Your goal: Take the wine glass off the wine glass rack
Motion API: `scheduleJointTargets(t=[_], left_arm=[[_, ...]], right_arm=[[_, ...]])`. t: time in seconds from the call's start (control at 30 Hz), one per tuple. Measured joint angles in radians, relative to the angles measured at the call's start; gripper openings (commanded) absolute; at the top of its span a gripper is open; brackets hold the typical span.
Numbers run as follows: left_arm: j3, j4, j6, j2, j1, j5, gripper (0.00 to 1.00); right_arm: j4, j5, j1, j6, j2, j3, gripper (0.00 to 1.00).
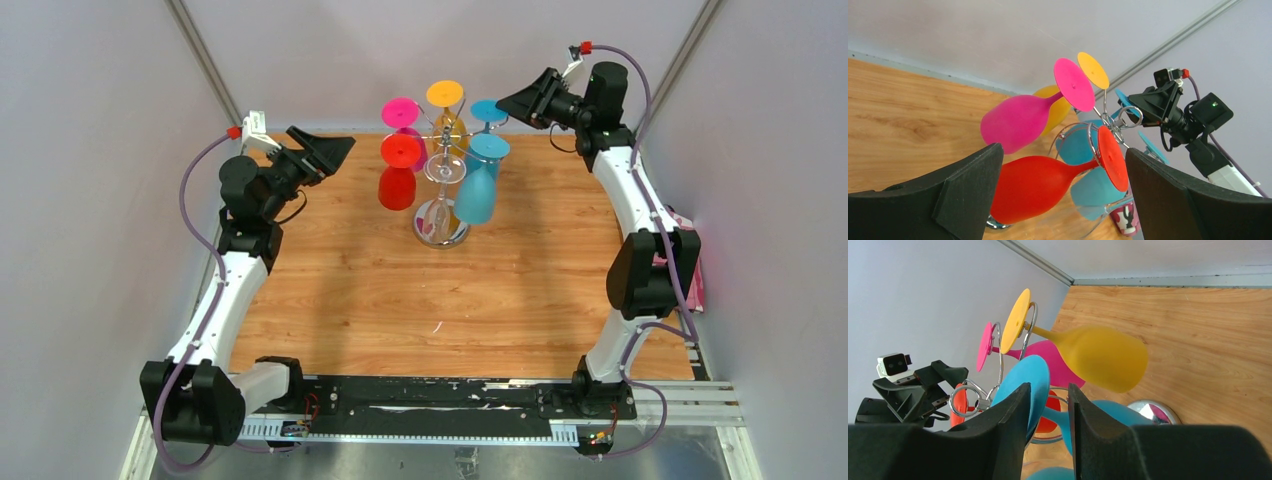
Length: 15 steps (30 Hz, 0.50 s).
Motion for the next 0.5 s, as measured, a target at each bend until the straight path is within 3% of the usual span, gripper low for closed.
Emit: scheduleJointTargets(t=[0.1,0.23,0.37,0.5], left_arm=[[0.000,0.000,0.000,0.000,0.000,0.000,0.99],[0.000,0.000,0.000,0.000,0.000,-0.001,0.99],[0.000,0.000,0.000,0.000,0.000,-0.001,0.99],[0.000,0.000,-0.001,0.001,0.000,-0.001,0.99]], right_arm=[[-0.005,-0.003,0.000,0.000,0.000,0.000,0.36],[-0.004,-0.011,0.000,0.010,-0.001,0.000,0.13],[0.026,-0.020,0.000,0.045,-0.015,-0.012,0.01],[0.063,-0.021,0.000,0.088,-0.026,-0.024,0.00]])
